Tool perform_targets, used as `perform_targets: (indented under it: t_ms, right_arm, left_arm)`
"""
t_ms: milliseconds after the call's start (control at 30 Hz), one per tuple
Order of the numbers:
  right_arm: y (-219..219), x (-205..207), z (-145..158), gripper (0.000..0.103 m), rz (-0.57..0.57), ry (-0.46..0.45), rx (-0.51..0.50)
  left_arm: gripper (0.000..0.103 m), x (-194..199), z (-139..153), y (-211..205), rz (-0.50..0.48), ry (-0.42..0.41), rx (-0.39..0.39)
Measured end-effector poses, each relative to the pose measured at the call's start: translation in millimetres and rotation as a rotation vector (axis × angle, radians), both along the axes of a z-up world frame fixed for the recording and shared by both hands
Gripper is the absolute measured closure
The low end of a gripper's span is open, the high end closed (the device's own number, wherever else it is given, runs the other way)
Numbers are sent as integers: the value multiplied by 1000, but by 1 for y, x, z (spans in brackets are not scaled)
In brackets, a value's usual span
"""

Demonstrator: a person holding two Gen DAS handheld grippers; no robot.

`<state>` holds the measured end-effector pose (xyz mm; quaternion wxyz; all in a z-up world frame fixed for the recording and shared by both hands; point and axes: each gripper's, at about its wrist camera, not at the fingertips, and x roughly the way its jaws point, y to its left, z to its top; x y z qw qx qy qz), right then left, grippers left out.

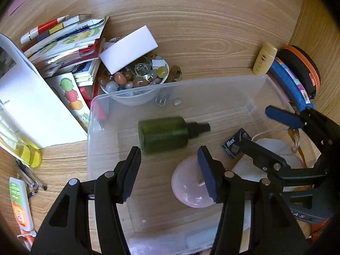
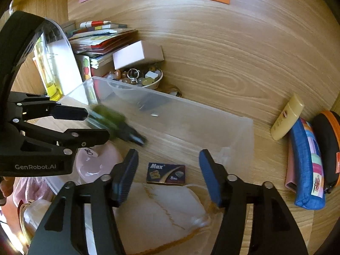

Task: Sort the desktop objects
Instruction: 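Carry the bottle and Max box over the clear bin and release both, then withdraw both open grippers from the bin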

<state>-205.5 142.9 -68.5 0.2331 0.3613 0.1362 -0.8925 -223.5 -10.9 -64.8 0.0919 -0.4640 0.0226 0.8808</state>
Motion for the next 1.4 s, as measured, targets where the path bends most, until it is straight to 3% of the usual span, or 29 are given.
perform_targets:
  t_ms: [167, 300, 600, 767, 1000, 1167, 1400]
  right_arm:
    - [3, 8, 13, 27, -7, 79, -13]
    - [10, 13, 27, 20, -3, 119, -55]
    - [26, 23, 64, 17, -11, 164, -115]
    - [32, 44, 82, 3, -27, 251, -116]
    - [36, 77, 92, 2, -31, 306, -99]
    - [43, 102, 93, 2, -39, 334, -93]
    - [59, 129, 80, 2, -64, 377, -34]
  left_arm:
    - [46, 9, 9, 3, 0, 28, -5]
    - [36, 23, 21, 5, -2, 80, -34]
    - [24, 61, 53, -5, 30, 190, -57]
    - [11, 85, 73, -11, 46, 263, -47]
    - [8, 118, 93, -24, 58, 338, -15]
    - [7, 139, 93, -41, 90, 367, 5]
    - [7, 156, 60, -59, 114, 300, -28]
